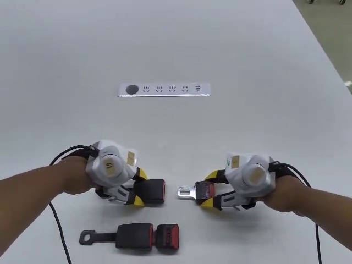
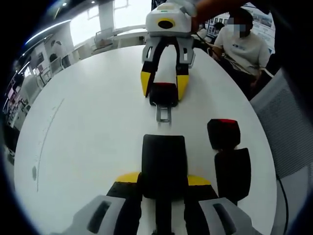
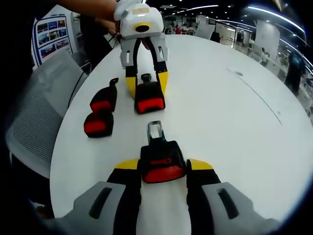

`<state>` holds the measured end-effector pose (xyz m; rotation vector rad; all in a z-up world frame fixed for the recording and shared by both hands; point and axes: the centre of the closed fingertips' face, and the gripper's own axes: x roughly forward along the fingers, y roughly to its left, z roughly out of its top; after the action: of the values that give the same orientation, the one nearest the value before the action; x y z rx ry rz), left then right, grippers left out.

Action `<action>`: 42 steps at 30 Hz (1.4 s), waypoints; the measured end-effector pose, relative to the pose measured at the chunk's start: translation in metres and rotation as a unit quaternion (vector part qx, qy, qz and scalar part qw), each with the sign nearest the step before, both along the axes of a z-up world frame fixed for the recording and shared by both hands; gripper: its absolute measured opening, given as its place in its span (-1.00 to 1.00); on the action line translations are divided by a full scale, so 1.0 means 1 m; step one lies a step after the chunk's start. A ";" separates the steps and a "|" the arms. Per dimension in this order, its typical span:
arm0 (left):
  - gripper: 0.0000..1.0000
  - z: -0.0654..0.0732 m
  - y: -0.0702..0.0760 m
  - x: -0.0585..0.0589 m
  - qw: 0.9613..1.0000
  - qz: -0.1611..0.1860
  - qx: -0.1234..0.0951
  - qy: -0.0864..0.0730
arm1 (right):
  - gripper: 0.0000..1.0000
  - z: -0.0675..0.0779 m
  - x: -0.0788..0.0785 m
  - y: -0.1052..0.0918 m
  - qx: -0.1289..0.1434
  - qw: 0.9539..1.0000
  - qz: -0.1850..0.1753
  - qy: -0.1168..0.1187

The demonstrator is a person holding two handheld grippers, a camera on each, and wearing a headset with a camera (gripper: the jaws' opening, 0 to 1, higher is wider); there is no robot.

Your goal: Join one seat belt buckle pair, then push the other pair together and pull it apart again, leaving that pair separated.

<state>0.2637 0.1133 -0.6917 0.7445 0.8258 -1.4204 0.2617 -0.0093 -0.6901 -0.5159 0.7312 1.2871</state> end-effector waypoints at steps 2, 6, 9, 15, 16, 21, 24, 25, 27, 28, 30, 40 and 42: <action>-0.33 0.000 0.000 0.000 1.000 0.000 0.000 0.000 | -0.32 -0.001 0.001 0.004 0.001 1.000 0.000 0.000; -0.33 0.000 -0.001 -0.001 1.000 0.000 0.002 0.000 | -0.32 -0.004 0.001 0.013 0.003 1.000 0.000 0.000; -0.33 0.000 -0.002 -0.001 1.000 0.000 0.001 0.000 | -0.32 -0.004 0.002 0.018 0.003 1.000 0.001 -0.002; -0.33 -0.001 -0.002 -0.001 1.000 0.001 0.001 0.000 | -0.32 -0.005 0.003 0.025 0.007 1.000 -0.001 -0.002; -0.33 -0.001 -0.002 -0.001 1.000 0.001 0.001 0.000 | -0.32 -0.005 0.004 0.026 0.008 1.000 -0.001 -0.002; -0.33 -0.001 -0.002 -0.001 1.000 0.001 0.002 0.000 | -0.32 -0.005 0.003 0.033 0.011 1.000 0.001 -0.001; -0.33 -0.001 -0.001 -0.001 1.000 0.002 0.003 0.000 | -0.32 -0.005 0.003 0.036 0.012 1.000 0.001 -0.001; -0.33 -0.001 -0.002 -0.001 1.000 0.002 0.003 0.000 | -0.32 -0.005 0.003 0.038 0.013 1.000 0.001 0.000; -0.33 -0.001 -0.002 -0.001 1.000 0.002 0.003 -0.001 | -0.32 -0.005 0.002 0.043 0.015 1.000 0.002 0.001; -0.33 -0.001 -0.002 -0.001 1.000 0.002 0.003 -0.001 | -0.32 -0.005 0.002 0.044 0.016 1.000 0.003 0.002; -0.33 -0.001 -0.001 -0.001 1.000 0.000 0.005 -0.001 | -0.32 -0.005 0.004 0.044 0.013 1.000 0.005 0.001; -0.34 -0.002 0.000 -0.001 1.000 0.003 0.006 0.000 | -0.33 -0.004 0.001 0.049 0.017 1.000 0.003 0.001; -0.34 -0.002 0.000 -0.002 1.000 0.002 0.006 0.000 | -0.33 -0.004 0.001 0.050 0.017 1.000 0.002 0.002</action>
<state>0.2620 0.1138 -0.6935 0.7516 0.8354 -1.4126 0.2629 0.0403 -0.6942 -0.4881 0.7102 1.3020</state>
